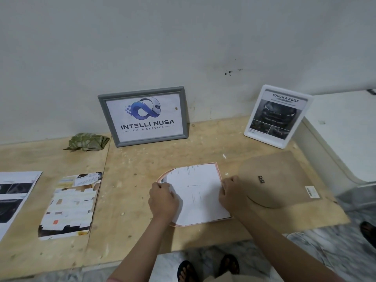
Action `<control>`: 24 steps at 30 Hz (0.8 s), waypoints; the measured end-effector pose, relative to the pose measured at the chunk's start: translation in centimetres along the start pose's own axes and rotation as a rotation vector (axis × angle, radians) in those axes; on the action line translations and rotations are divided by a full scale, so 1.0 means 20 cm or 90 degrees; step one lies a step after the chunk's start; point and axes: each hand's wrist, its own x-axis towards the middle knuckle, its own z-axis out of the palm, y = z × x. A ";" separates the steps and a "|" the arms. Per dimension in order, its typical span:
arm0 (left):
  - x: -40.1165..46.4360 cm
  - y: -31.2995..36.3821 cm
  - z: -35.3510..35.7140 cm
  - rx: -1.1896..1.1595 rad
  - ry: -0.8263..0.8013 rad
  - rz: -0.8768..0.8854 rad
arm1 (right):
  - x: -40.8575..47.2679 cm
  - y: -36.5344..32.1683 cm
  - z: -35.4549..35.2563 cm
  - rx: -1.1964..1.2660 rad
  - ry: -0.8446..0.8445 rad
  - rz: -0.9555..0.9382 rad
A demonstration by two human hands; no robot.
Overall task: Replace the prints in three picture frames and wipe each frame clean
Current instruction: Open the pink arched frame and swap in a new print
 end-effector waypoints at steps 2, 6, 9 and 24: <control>0.01 0.07 0.02 -0.030 -0.007 0.032 | 0.01 0.01 -0.03 0.007 0.005 0.004; -0.01 0.30 0.10 -0.119 -0.031 0.080 | 0.03 0.14 -0.16 -0.008 0.011 0.027; -0.05 0.49 0.17 -0.155 -0.051 0.101 | 0.05 0.27 -0.29 -0.014 0.023 0.079; -0.26 1.16 0.57 -0.126 -0.127 -0.076 | 0.25 0.98 -0.74 -0.098 -0.117 0.214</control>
